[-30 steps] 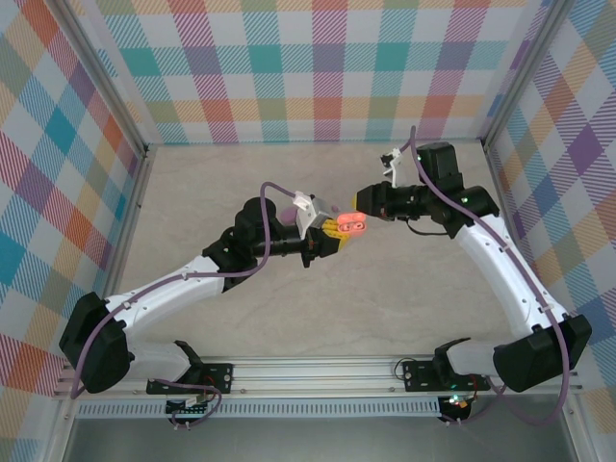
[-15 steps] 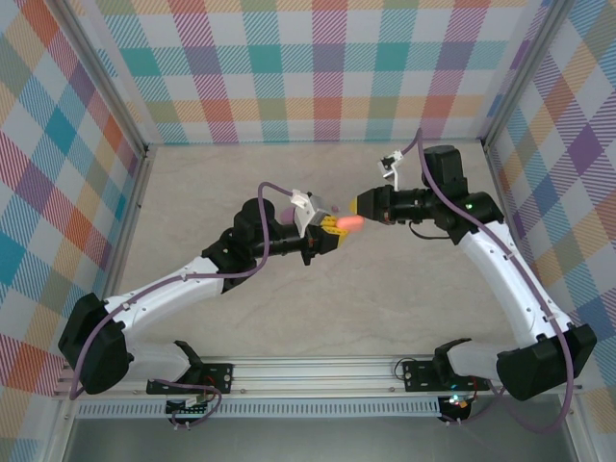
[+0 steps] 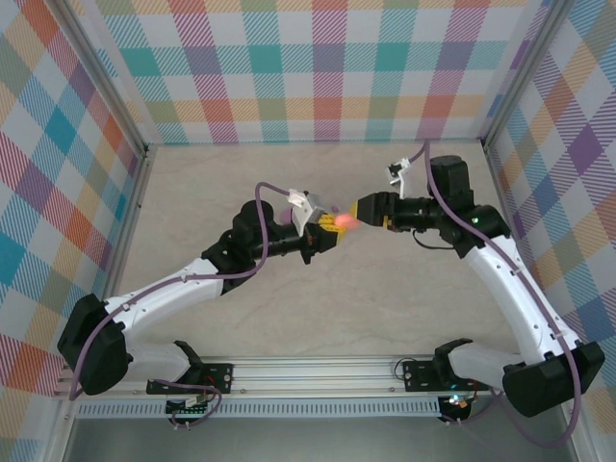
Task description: Insert the wireless bluetooth earbuds into the charging case
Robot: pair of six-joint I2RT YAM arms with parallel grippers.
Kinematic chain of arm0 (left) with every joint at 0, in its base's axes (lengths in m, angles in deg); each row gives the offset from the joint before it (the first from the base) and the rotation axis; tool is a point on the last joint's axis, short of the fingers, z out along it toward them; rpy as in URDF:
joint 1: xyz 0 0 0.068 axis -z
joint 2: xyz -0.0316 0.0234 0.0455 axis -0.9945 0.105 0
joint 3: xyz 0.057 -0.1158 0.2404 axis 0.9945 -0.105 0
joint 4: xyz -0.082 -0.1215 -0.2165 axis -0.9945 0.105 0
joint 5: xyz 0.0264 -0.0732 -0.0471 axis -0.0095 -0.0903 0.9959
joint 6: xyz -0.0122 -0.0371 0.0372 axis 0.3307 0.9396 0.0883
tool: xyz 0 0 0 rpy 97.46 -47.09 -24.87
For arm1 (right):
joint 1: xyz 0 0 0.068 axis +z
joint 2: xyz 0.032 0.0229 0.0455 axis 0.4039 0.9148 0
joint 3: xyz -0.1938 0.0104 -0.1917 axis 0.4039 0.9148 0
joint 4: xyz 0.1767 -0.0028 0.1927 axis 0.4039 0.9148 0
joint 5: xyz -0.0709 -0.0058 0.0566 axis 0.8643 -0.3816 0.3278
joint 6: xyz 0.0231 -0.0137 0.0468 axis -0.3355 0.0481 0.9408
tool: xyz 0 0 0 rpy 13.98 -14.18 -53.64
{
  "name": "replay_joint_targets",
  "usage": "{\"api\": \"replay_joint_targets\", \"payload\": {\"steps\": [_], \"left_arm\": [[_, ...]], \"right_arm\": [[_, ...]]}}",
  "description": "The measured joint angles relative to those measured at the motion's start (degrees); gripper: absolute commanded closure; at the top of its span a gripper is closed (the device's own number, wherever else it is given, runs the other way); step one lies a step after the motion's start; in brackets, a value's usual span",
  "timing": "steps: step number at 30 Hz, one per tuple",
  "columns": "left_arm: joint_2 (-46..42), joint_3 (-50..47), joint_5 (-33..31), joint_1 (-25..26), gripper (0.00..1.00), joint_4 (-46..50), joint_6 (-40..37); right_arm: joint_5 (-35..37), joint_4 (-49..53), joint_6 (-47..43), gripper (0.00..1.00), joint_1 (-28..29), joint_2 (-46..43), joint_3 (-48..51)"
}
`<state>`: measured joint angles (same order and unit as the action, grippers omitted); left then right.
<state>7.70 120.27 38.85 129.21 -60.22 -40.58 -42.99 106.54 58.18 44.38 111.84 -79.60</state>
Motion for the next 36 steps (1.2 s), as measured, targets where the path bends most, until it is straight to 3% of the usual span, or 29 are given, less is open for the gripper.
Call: {"api": "replay_joint_targets", "payload": {"steps": [10, 18, 28, 36], "left_arm": [[-4.8, -4.7, -0.8, -2.4, 1.0, -1.2, 7.0], [-5.1, -4.7, 5.1, -5.8, 1.0, -1.3, 13.2], [-2.8, -0.1, 14.8, -7.6, 1.0, -1.2, 19.1], [-0.5, 1.1, 18.6, -7.9, 1.0, -2.6, 22.2]], "right_arm": [[-2.8, -15.6, 0.5, 0.32, -0.1, -3.1, 10.8], [-8.6, -25.9, -5.5, 0.33, -0.1, -4.1, 16.6], [-18.6, -32.6, -6.6, 0.46, -0.1, -2.4, 16.0], [-21.9, -33.8, -6.1, 0.54, -0.1, -0.3, 15.5]]}}
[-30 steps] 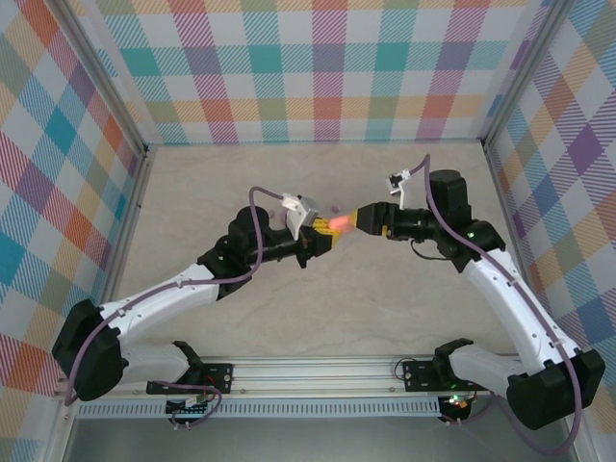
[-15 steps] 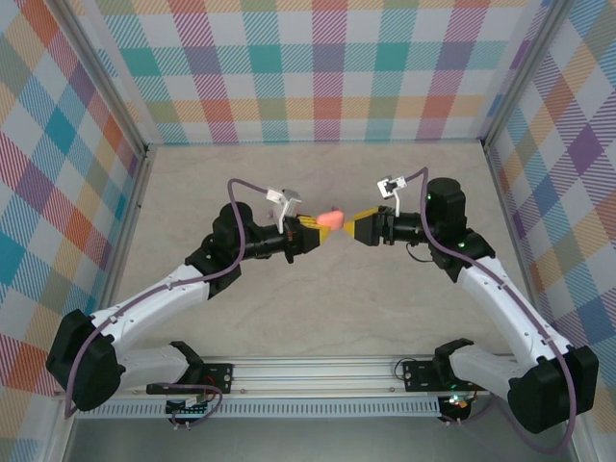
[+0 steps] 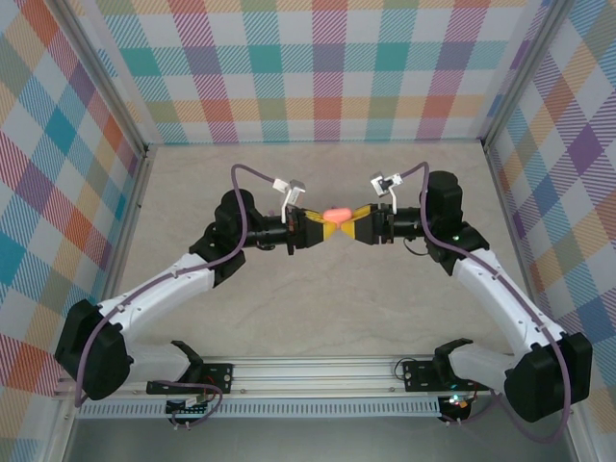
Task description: Insert the wireless bluetooth earbuds into the charging case
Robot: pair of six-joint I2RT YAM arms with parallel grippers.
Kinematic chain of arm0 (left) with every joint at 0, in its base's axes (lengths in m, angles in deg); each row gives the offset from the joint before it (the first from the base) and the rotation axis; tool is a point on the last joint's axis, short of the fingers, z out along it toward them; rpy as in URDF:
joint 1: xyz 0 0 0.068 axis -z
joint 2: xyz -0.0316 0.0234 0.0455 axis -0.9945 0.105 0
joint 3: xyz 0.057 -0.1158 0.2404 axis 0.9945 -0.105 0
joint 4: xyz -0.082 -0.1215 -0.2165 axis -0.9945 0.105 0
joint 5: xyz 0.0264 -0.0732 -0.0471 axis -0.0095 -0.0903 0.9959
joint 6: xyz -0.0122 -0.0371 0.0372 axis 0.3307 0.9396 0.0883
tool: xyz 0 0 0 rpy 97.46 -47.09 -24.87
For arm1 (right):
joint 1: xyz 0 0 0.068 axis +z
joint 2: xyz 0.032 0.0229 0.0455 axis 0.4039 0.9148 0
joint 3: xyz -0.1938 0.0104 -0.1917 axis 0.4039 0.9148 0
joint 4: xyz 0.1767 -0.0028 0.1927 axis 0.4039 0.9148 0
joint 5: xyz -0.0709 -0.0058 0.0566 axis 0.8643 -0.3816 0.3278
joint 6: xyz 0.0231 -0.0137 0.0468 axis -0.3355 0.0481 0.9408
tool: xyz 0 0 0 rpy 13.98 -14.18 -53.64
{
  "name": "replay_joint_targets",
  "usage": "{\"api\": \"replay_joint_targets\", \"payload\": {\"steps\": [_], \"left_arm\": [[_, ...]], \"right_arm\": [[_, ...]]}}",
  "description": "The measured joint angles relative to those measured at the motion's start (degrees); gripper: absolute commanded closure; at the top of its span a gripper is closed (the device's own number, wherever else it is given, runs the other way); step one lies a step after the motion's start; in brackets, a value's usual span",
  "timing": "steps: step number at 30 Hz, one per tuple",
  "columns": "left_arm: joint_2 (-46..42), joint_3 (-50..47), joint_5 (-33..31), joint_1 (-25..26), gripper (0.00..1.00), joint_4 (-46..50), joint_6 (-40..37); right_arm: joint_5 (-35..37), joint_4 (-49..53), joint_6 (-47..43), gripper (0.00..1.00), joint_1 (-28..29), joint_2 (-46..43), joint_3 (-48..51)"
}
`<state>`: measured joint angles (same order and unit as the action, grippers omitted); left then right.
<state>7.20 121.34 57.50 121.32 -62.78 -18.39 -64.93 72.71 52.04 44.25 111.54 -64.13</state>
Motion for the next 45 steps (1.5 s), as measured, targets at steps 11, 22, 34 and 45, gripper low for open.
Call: {"api": "replay_joint_targets", "payload": {"steps": [11, 22, 34, 45], "left_arm": [[1.4, 0.6, 1.7, -0.1, 0.92, 0.0, 1.5], [1.5, 1.7, -2.2, -0.2, 0.0, 5.2, -2.1], [-1.7, 2.1, -34.1, -0.2, 0.0, 24.0, -9.4], [-0.4, 0.0, -50.8, -0.7, 0.0, 34.3, -5.9]], "right_arm": [[-3.2, -1.4, 1.3, 0.77, -0.2, 3.4, -0.4], [3.0, 1.1, 1.6, 0.87, -0.2, 3.9, -0.4], [18.8, 18.9, 1.4, 0.87, -11.5, 17.5, -5.3], [23.7, 30.4, -4.0, 0.86, -17.3, 43.9, -12.5]]}}
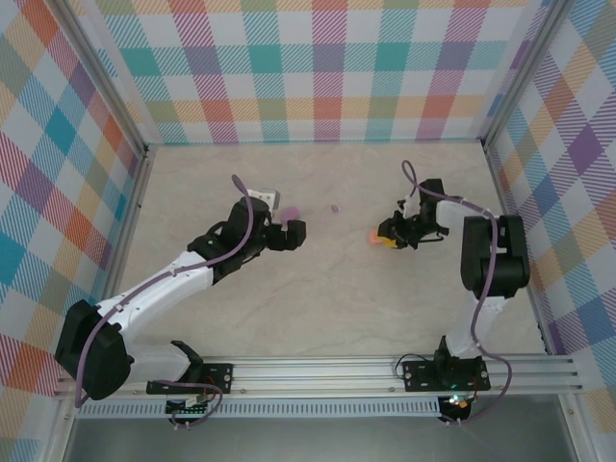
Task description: Insert the wireless bluetooth earbuds into the charging case
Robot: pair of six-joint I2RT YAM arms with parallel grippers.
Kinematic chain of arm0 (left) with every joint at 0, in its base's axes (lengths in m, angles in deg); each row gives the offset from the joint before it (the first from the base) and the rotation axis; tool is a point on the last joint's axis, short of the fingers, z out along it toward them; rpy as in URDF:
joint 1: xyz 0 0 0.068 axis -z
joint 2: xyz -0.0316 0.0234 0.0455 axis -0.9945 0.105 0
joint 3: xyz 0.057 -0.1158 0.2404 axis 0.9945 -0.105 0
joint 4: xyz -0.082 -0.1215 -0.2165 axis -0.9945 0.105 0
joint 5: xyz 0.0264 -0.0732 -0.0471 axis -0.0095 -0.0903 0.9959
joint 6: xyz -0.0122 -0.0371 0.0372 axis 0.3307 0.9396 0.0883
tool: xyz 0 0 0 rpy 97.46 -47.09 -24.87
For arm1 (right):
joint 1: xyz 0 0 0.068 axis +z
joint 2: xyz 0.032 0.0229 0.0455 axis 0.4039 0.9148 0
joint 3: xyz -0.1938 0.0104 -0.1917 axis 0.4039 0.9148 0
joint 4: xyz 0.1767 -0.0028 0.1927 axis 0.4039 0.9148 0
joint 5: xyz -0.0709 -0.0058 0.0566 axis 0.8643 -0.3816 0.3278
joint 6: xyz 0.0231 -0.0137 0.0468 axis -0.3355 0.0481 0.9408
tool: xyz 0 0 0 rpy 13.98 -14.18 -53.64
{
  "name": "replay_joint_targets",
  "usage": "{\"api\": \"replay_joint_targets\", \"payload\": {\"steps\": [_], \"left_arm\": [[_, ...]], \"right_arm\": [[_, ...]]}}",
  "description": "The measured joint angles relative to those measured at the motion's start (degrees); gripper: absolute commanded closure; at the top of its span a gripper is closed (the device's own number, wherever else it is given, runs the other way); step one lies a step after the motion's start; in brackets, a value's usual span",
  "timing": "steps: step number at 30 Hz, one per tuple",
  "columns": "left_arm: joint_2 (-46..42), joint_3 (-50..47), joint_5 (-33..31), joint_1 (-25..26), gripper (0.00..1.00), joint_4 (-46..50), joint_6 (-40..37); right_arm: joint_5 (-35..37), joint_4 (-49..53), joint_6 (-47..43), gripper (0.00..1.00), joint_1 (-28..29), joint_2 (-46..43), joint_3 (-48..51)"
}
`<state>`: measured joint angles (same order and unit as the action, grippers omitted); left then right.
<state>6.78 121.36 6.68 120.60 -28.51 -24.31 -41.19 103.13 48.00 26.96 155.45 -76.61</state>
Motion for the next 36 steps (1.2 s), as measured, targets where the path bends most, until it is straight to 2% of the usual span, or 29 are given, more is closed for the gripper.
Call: {"api": "replay_joint_targets", "payload": {"steps": [6, 14, 23, 28, 29, 33, 36], "left_arm": [[-2.7, -4.3, -3.0, 0.0, 0.0, -0.3, -0.3], [-4.7, -4.3, -5.5, -0.5, 0.0, 1.0, -3.8], [-2.1, -2.9, -4.8, -2.7, 0.0, 1.6, -7.9], [5.6, 1.8, 0.4, -3.7, 0.0, 2.0, -13.8], [8.5, 4.2, 1.7, -3.9, 0.03, 2.8, -15.4], [23.0, 18.9, 5.5, -4.2, 0.15, 10.2, -21.7], [32.8, 28.7, 6.7, -4.5, 0.2, 15.1, -24.7]], "right_arm": [[0.2, 3.7, -3.0, 0.78, 0.0, 4.2, -5.0], [3.1, 7.5, -4.9, 0.45, 0.0, 5.0, -6.3], [6.9, 12.0, -5.0, 0.4, 0.1, 2.0, -7.5], [7.0, 12.1, -4.9, 0.39, 0.1, -6.3, -7.3], [6.7, 11.7, -4.7, 0.39, 0.1, -8.3, -7.0], [4.4, 8.5, -3.0, 0.4, 0.1, -15.5, -3.3], [2.5, 6.3, -1.1, 0.39, 0.1, -18.9, 0.7]]}}
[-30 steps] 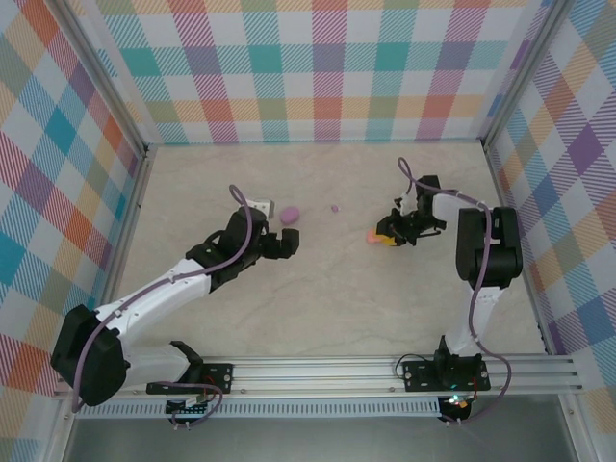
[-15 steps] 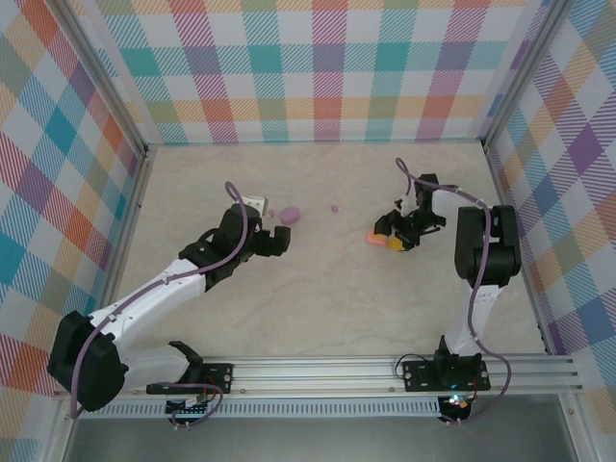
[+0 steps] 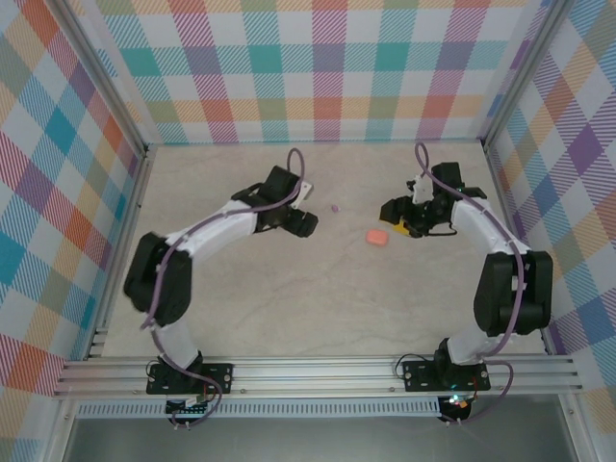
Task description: Insert the wireless bluetooth earbuds into the charging case
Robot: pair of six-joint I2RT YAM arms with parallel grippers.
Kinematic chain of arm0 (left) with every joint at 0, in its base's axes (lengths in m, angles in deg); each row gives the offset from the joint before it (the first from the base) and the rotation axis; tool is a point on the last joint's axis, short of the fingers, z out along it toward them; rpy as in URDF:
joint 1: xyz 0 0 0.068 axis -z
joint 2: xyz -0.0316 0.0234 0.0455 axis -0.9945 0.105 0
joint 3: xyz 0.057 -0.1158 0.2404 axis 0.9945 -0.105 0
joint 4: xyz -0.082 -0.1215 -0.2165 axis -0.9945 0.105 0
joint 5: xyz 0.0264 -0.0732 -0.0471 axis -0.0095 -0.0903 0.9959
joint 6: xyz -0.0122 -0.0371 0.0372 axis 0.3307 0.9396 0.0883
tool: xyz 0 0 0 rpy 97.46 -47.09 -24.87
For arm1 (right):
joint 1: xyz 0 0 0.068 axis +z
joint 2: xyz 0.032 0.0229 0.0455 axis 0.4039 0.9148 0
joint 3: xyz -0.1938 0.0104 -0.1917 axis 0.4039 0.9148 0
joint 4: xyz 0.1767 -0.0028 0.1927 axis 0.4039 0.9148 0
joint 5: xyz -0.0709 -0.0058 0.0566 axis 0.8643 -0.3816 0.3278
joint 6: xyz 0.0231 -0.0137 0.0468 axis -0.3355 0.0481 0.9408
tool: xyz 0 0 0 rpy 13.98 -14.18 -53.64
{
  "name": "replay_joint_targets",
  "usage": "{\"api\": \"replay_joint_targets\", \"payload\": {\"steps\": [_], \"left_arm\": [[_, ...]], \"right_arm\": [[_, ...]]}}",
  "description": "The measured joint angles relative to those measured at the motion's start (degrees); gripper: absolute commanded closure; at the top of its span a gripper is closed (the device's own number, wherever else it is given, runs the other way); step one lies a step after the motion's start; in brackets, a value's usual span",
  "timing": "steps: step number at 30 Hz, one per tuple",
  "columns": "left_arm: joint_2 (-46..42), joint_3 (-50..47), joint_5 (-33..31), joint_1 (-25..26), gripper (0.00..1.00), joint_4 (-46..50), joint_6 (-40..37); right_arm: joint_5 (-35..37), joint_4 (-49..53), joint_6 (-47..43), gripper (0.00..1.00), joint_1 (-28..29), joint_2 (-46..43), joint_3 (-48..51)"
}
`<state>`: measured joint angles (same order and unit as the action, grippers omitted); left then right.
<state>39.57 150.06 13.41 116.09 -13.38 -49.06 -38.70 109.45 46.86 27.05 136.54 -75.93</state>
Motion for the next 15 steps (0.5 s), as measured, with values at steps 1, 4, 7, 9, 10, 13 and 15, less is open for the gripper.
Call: {"api": "replay_joint_targets", "payload": {"steps": [1, 4, 7, 9, 10, 13, 15], "left_arm": [[2.1, 1.8, 0.5, -0.3, 0.2, 1.3, -0.6], [7.4, 5.9, 1.9, -1.7, 0.2, 5.3, -1.0], [10.8, 9.2, 2.4, -3.4, 0.26, 8.9, -1.0], [13.2, 12.8, 2.7, -4.3, 0.28, 11.3, -1.0], [14.3, 14.6, 2.8, -4.7, 0.28, 12.3, -1.2], [16.8, 18.8, 3.0, -5.7, 0.28, 14.1, -1.3], [18.0, 20.9, 3.1, -6.1, 0.27, 15.4, -1.4]], "right_arm": [[-0.4, -0.4, 0.5, 0.39, 0.0, -0.7, 1.0], [-1.3, -0.9, 1.3, 0.39, 0.0, -2.3, 3.1], [-1.7, -0.9, 1.4, 0.39, 0.0, -3.9, 3.8], [-1.9, -1.0, 1.4, 0.39, 0.0, -5.0, 3.9], [-2.1, -1.1, 1.4, 0.39, 0.0, -5.4, 3.9], [-2.7, -1.7, 1.6, 0.39, 0.0, -6.0, 3.9], [-3.3, -2.4, 2.1, 0.39, 0.0, -6.1, 4.0]]}}
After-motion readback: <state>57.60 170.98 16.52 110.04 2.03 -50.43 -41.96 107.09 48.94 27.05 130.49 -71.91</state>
